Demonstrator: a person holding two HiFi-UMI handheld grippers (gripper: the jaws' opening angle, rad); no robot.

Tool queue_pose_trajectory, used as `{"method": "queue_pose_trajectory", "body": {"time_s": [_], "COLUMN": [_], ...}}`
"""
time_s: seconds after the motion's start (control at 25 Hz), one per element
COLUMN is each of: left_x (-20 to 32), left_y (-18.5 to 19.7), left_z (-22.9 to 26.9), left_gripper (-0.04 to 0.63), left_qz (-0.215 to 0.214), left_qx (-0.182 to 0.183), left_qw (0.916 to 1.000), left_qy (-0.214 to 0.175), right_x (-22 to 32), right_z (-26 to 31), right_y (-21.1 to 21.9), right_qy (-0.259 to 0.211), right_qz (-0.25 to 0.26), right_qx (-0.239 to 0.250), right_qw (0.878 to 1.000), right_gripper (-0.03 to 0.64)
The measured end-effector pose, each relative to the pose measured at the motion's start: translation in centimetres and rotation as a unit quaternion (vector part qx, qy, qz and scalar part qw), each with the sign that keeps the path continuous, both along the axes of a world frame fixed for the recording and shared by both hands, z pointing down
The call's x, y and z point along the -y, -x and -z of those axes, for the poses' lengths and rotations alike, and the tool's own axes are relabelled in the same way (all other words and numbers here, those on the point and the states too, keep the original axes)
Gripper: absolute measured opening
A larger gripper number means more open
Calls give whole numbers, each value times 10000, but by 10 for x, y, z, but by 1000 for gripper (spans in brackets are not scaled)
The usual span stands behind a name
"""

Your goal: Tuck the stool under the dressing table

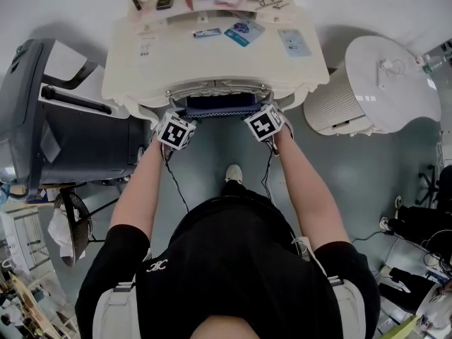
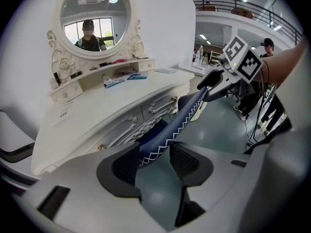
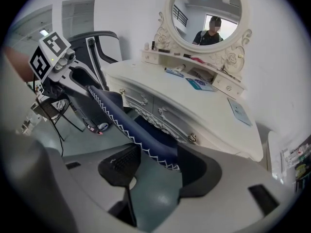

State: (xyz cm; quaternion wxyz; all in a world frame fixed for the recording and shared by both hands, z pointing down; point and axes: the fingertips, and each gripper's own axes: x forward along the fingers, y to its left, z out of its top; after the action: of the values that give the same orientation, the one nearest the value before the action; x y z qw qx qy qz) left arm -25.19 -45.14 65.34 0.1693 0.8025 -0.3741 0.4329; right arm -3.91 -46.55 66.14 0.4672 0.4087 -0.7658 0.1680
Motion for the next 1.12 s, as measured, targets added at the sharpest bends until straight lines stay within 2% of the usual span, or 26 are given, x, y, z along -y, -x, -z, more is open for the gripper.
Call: {"method": "queue_pose_trajectory", "body": {"time_s": [0.12,0.2,0.24,0.28,0.32,0.4,0.48,0.6,0.72,0.8,0.92,1.0,1.12], "left_x": [-4,-5,-5,-7,-9,-15,-18,-25,-41,-54,-80,-98,-118], "left_y": [3,4,4,4,4,-3,-12,-23,-29,-32,-38,-36,-28], "left_z": [10,24,34,44,54,76,104,150,196,224,256,270,284], "left_gripper": [188,186,170,126,5,5,5,5,5,5,5,5,5], "left_qz": [173,411,582,755,892,1022,1112,1393,1681,1691,1422,1385,1508], "left_qx": [42,-263,-461,-639,-785,-1003,-1144,-1385,-1630,-1653,-1610,-1699,-1912], "left_qw": [9998,9985,9966,9942,9918,9878,9829,9697,9536,9468,9431,9395,9326], "left_qy": [-110,-259,-347,-421,-470,-607,-918,-1452,-1894,-2185,-2539,-2633,-2663], "right_x": [-5,-8,-9,-10,-10,-10,-14,-30,-56,-75,-106,-128,-150], "right_z": [9,22,32,45,62,99,135,189,237,266,300,315,324], "right_y": [-5,-6,-6,-5,-4,-3,-1,-1,3,6,11,16,24], "right_qy": [-123,-331,-498,-741,-1035,-1578,-1951,-2427,-2795,-3066,-3621,-3897,-3944], "right_qz": [-109,-232,-374,-601,-884,-1409,-1770,-2050,-2031,-1920,-1661,-1535,-1498], "right_qx": [-217,-252,-125,129,498,1398,2090,2684,3139,3242,2967,2752,2828], "right_qw": [9996,9989,9980,9954,9894,9673,9418,9094,8844,8741,8679,8654,8614], "right_gripper": [222,216,180,85,14,11,9,9,8,8,8,8,8]}}
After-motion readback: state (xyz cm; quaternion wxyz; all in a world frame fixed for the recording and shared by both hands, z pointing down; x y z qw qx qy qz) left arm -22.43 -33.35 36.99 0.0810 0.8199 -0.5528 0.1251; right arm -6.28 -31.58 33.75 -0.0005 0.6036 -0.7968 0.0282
